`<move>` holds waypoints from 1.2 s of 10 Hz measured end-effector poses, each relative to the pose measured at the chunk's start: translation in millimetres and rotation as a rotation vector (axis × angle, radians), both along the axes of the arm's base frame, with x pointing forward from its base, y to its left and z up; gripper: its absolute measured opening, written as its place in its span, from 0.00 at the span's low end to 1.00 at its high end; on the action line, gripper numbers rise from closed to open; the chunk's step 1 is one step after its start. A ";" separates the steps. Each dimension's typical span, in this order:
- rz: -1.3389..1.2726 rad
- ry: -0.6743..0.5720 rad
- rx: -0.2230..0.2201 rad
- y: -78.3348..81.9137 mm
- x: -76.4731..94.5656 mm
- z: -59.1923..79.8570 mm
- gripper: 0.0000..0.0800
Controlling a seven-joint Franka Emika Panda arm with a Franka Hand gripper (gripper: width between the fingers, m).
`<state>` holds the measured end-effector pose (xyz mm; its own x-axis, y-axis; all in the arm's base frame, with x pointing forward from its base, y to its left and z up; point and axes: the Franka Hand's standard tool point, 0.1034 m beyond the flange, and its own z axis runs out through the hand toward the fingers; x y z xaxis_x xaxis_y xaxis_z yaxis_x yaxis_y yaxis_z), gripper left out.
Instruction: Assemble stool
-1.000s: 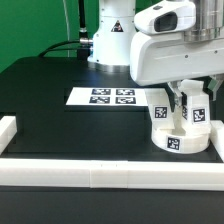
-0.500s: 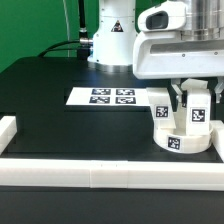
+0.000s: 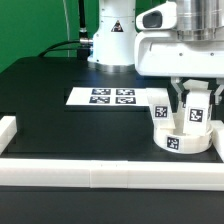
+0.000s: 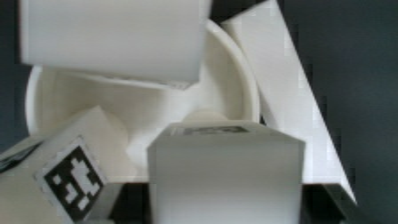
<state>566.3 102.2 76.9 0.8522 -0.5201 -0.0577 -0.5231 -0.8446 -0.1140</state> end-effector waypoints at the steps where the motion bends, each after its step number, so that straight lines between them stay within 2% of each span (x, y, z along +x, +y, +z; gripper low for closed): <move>1: -0.070 0.009 0.007 0.7 -0.1 0.0 0.43; 7: -0.514 0.051 0.080 3.9 2.0 -0.3 0.43; 11: -0.923 0.097 0.153 7.6 4.7 -0.4 0.43; 12: -0.929 0.106 0.153 7.4 4.1 -0.5 0.43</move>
Offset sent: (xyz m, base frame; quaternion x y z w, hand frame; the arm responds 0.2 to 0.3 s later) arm 0.0000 0.0008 0.0018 0.0420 -0.0021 0.2528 0.9666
